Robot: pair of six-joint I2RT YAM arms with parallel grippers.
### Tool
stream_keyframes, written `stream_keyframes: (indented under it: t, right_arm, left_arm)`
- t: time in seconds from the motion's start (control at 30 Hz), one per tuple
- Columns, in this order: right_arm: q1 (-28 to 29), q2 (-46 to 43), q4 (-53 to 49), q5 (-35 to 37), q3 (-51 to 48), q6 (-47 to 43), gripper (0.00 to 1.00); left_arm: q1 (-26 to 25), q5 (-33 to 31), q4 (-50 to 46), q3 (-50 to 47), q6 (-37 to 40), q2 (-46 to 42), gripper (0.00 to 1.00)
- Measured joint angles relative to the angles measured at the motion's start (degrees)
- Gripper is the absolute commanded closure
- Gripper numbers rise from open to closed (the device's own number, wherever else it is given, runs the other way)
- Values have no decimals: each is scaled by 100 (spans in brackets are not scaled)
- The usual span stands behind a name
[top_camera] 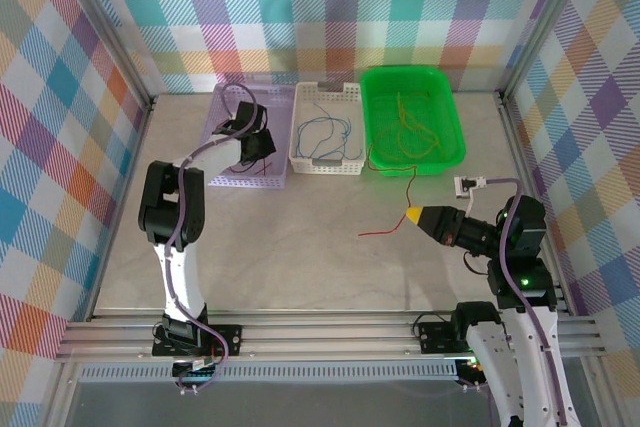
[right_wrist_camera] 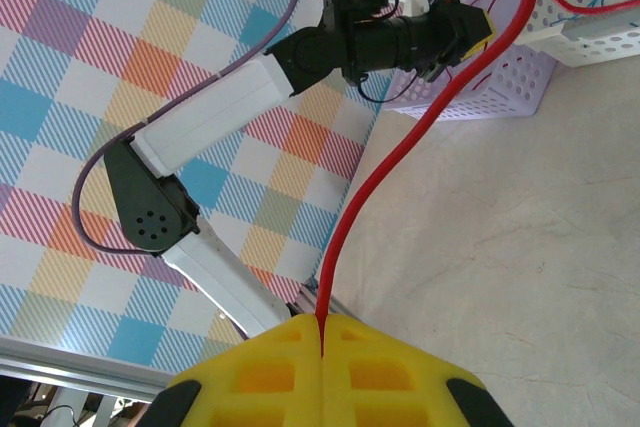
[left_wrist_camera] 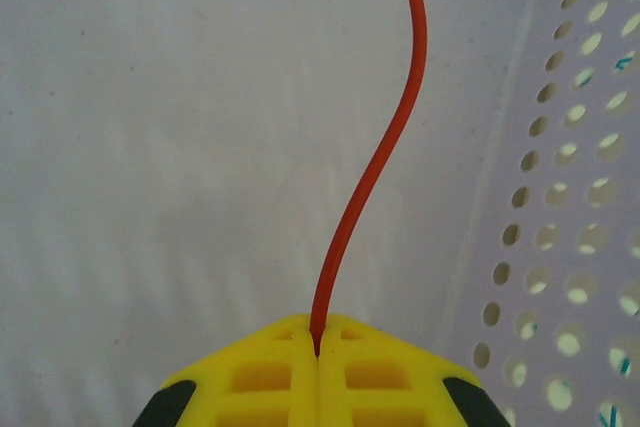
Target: Untangle the cables
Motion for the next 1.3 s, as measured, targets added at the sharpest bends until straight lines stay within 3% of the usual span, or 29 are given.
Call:
stream_keyframes:
  t: [0.47,0.73,0.87,1.03,1.3]
  right_arm:
    - [48,-33,0,-9,-2,0,100]
    - [52,-33,-2,-7,-2,0,100]
    - [55,-33,-7,-7,-2,0,100]
    - [55,-31,-90,-4,-2,-2,100]
    - [63,184,-188,46,26,-4,100]
  left_arm:
    - [0,48,-238,461,-74,391,78]
    - [0,155,-385,791,-22,389,51]
    - [0,153,-577,935,46,361,44]
    - [0,190,-787,973,111,94,30]
    - [0,240,-1051,1045,221,-874,17]
